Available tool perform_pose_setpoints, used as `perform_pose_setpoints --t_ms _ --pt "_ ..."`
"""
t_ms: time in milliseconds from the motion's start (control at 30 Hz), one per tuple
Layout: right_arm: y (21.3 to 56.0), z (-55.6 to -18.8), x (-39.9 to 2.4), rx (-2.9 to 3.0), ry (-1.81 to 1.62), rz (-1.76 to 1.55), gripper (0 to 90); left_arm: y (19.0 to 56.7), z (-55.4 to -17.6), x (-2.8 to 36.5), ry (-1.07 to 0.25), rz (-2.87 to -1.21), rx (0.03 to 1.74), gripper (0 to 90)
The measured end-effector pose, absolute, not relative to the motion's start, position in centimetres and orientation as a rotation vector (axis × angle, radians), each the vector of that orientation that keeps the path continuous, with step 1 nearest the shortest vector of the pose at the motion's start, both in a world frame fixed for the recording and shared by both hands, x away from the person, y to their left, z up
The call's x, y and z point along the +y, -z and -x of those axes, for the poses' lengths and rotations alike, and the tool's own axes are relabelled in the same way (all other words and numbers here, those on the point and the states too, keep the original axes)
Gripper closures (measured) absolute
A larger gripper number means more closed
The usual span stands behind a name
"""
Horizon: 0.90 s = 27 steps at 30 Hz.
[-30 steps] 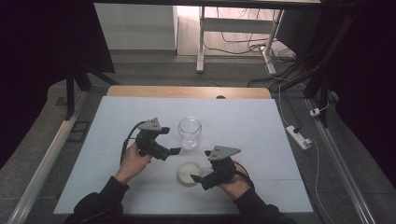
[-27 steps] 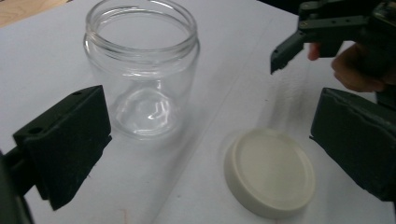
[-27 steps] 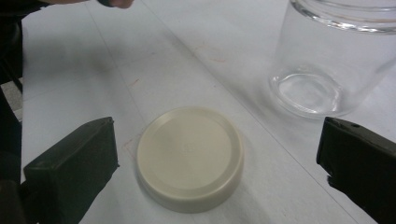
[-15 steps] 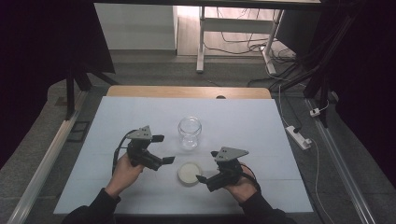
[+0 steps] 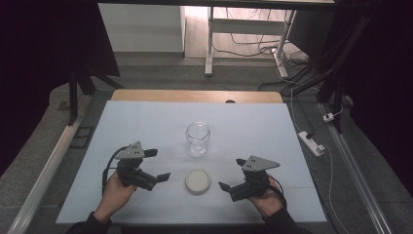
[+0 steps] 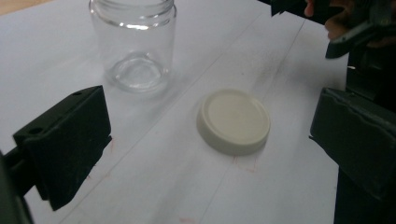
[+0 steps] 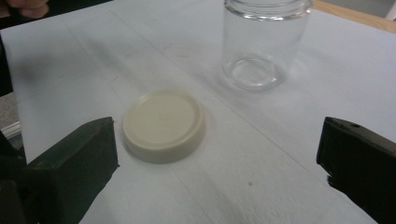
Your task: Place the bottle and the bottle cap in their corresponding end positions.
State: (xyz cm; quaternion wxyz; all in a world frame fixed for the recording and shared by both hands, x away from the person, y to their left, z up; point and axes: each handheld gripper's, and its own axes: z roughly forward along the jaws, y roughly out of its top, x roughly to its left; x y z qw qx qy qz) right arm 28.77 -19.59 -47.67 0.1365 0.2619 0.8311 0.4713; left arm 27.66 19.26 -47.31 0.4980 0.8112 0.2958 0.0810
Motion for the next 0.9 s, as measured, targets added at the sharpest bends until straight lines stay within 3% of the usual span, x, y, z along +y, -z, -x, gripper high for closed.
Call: perform_pose_setpoints --t_ms 900 --pt "48.2 -26.0 -27.4 2.249 -1.27 -0.994 0.0 49.4 -20.6 27.2 -0.306 -1.879 0.964 0.0"
